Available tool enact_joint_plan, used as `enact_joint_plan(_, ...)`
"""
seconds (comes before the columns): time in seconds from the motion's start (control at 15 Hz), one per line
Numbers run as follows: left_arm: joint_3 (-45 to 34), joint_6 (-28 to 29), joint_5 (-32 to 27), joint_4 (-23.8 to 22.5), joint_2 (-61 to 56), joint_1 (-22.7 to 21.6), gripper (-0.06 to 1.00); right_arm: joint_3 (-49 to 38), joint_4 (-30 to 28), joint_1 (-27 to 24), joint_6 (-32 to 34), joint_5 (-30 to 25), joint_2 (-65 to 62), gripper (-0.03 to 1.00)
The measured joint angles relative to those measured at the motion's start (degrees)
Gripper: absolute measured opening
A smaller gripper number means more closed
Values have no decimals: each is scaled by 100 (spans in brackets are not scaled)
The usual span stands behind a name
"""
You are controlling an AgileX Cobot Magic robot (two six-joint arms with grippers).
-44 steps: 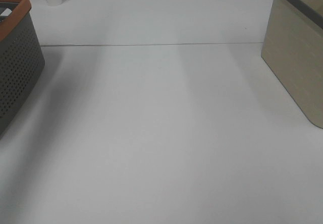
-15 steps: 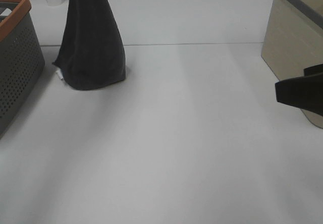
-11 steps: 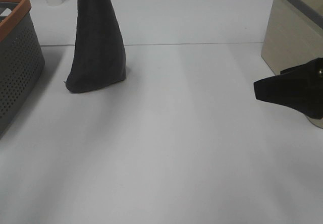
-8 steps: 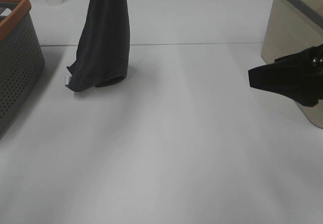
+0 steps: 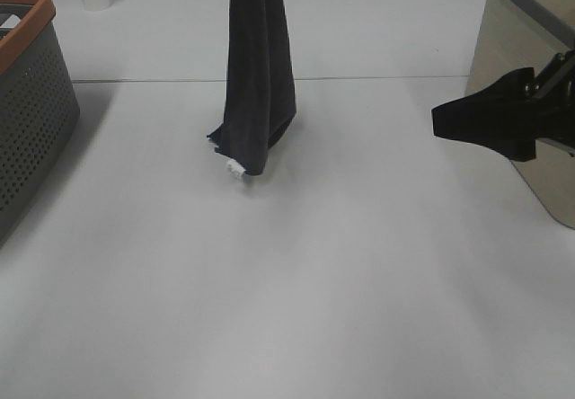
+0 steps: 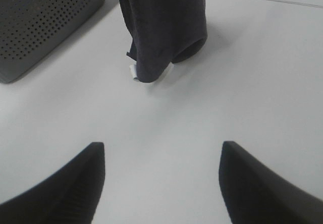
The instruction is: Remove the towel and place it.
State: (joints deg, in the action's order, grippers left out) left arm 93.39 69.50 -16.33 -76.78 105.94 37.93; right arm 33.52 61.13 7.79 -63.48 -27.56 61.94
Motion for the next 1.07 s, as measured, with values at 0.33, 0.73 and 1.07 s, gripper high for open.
enact_joint_plan(0.33, 178, -1140, -521, 550, 189, 11, 0, 407, 229, 2372, -86, 2670, 1473, 65)
enact_joint_plan(0.73, 189, -1650, -768, 922, 189, 11, 0, 2063, 1014, 3558, 1249, 3810, 3753, 64)
enact_joint_plan(1.07, 189, -1662, -779, 957, 189, 11, 0, 2865, 1060, 3558, 1977, 3845, 4882, 66)
